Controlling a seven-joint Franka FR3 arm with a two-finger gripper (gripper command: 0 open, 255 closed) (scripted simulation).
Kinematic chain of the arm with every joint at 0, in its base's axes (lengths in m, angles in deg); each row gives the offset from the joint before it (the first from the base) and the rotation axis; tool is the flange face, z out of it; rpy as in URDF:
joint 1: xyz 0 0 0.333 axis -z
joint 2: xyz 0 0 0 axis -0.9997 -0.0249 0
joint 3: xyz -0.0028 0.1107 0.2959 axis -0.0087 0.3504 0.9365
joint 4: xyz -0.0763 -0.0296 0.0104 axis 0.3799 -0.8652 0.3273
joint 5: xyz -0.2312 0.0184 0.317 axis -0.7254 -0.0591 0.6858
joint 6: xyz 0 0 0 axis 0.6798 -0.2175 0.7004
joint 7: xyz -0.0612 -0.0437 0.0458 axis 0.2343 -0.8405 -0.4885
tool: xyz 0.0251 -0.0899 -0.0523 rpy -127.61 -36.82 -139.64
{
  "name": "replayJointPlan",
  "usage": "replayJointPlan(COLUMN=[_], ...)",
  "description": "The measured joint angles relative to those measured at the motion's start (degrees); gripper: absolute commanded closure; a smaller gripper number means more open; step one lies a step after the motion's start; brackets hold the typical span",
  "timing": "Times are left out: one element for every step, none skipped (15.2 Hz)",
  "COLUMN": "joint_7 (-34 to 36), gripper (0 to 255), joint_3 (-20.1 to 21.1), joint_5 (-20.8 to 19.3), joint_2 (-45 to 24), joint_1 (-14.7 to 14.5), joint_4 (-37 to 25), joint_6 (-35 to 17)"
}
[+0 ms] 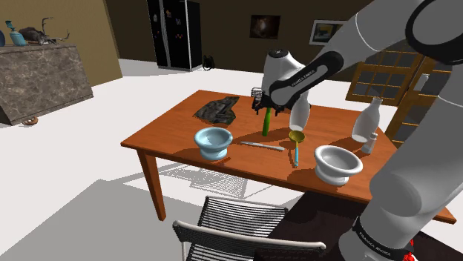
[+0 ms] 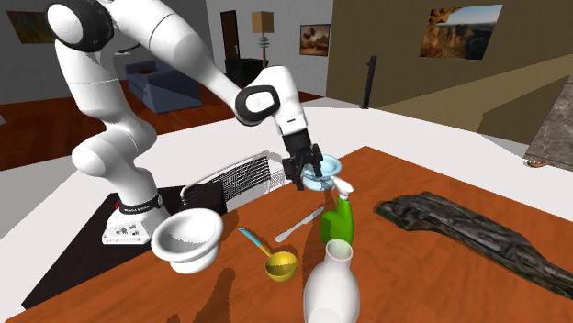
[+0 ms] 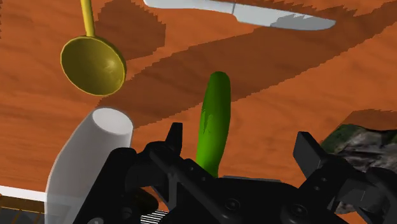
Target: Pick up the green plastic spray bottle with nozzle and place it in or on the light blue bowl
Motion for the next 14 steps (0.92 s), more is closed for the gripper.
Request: replayJointPlan(joint_7=[2.9,5.8,8.1,10.6,12.9,14.0,14.7,15.1,15.4,15.9,16.3,16.5,16.6,16.7], gripper=[0,0,0,0,0,0,0,0,0,0,0,0,0,0], joint_3=[-0.2,-0.6,-1.4,-1.9,-2.4,-2.9,-3.1,-3.4,-3.6,-3.8,-4.1,-4.2,-4.4,-4.4], joint_5=[-2.3,-4.5,-6.5,-8.4,-10.1,-11.1,-11.7,-12.2,-12.6,-13.1,-13.7,-14.0,-14.2,-14.3], joint_2=[-1.7,-4.0,-5.8,-7.1,-8.5,-9.5,-10.3,-10.9,-11.6,-12.3,-13.1,-13.8,-14.4,-14.8], joint_1=[0.3,0.5,1.0,1.0,1.0,1.1,1.1,1.2,1.2,1.3,1.3,1.4,1.4,1.4], joint_4=[-1.1,-3.2,-4.5,-5.7,-6.9,-7.5,-7.9,-8.2,-8.6,-8.8,-9.1,-9.4,-9.8,-10.0], joint_6=[-0.6,-0.8,-1.6,-1.7,-2.1,-2.5,-2.8,-3.2,-3.6,-4.2,-4.7,-5.0,-5.3,-5.5])
